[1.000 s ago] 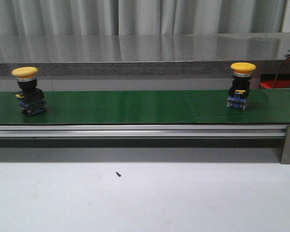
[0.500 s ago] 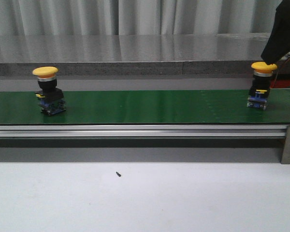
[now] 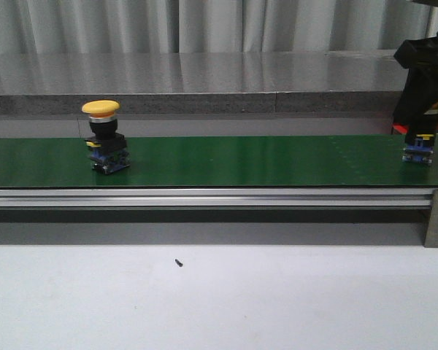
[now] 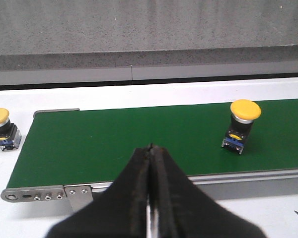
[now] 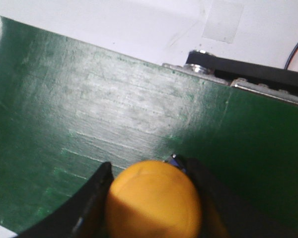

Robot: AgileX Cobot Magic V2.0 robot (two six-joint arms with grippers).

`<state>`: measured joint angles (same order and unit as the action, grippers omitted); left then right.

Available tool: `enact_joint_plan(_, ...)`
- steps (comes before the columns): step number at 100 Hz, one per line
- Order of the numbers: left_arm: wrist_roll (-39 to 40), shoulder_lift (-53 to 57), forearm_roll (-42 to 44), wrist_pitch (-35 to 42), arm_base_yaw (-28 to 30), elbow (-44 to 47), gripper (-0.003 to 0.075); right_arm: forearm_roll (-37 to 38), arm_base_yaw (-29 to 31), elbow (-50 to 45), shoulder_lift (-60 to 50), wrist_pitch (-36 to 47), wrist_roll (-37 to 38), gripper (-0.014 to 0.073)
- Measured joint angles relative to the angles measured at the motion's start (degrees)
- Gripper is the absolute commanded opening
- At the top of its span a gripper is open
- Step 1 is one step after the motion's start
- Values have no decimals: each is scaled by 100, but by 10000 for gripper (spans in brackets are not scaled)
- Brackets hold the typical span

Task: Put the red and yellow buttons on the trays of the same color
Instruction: 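Carry the yellow button into the yellow tray and open the right gripper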

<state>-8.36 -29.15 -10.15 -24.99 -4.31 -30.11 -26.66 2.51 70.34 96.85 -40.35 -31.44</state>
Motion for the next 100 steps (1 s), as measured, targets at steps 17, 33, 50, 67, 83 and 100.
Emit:
enact_joint_plan(17, 0, 0, 0, 0, 0, 0, -20, 64, 10, 59, -38, -269, 0, 156)
enact_joint_plan(33, 0, 0, 0, 0, 0, 0, -19, 157, 212, 88, -463, -617, 168, 156)
enact_joint_plan(50, 0, 0, 0, 0, 0, 0, -20, 300, 976, 97, -968, -1193, 250, 156)
enact_joint_plan(67, 0, 0, 0, 0, 0, 0, -20, 363, 1918, 71, -1059, -1502, 335, 156)
enact_joint_plan(83, 0, 0, 0, 0, 0, 0, -20, 381, 2425, -305, -1059, -1193, 411, 156)
enact_joint_plan(100, 0, 0, 0, 0, 0, 0, -20, 390, 2489, -934, -1026, -493, 411, 156)
